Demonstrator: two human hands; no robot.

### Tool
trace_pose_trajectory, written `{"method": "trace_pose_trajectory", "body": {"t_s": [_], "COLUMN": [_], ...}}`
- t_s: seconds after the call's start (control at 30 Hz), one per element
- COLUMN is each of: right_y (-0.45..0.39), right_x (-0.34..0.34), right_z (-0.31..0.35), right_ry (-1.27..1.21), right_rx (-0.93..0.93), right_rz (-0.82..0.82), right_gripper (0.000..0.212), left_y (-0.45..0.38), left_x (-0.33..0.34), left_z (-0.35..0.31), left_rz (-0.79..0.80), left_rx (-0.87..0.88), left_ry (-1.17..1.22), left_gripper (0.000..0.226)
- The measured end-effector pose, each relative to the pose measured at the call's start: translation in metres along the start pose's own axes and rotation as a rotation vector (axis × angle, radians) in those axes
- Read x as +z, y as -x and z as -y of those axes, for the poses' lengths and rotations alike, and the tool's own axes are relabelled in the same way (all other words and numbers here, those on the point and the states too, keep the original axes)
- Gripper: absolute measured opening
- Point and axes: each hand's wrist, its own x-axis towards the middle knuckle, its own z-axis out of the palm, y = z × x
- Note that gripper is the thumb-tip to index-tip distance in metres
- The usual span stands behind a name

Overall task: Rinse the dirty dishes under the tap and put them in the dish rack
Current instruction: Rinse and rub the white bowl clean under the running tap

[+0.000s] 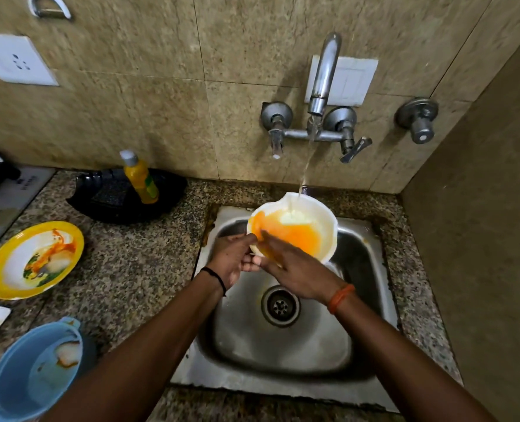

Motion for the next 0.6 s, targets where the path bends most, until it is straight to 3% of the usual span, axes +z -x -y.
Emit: {"method": "trace_pose_trajectory", "body": {"t_s": [0.17,0.27,0.33,0.47,0.6], "right_y": [-0.022,-0.012,0.003,0.017,-0.004], "right_x": [-0.018,-0.013,-0.003,0.007,0.003], "right_z": [-0.052,-0.044,-0.023,0.008,-0.009], "right_ry": [0.389,0.534,0.458,0.075,-0.064], "right_rx": [0.195,0.27,0.23,0.037,-0.039], "right_rz": [-0.049,-0.048,-0.016,-0.027,-0.09], "right_gripper": [0.065,0.07,0.067,0.051,0.032], "left_y": [-0.002,-0.005,-0.007,-0.008,-0.001], "left_x": [-0.001,-0.009,-0.01,-0.009,-0.003], "left_z": [0.004,-0.001,-0.002,0.004,0.013], "left_rz": [0.027,0.019,-0.008,-0.067,0.035], "left_rx": [-0.013,0.014,0.025,0.013,-0.03], "left_ry": [0.009,-0.002,0.014,0.05,0.001], "left_gripper": [0.012,0.011,0.016,0.013,0.013]}}
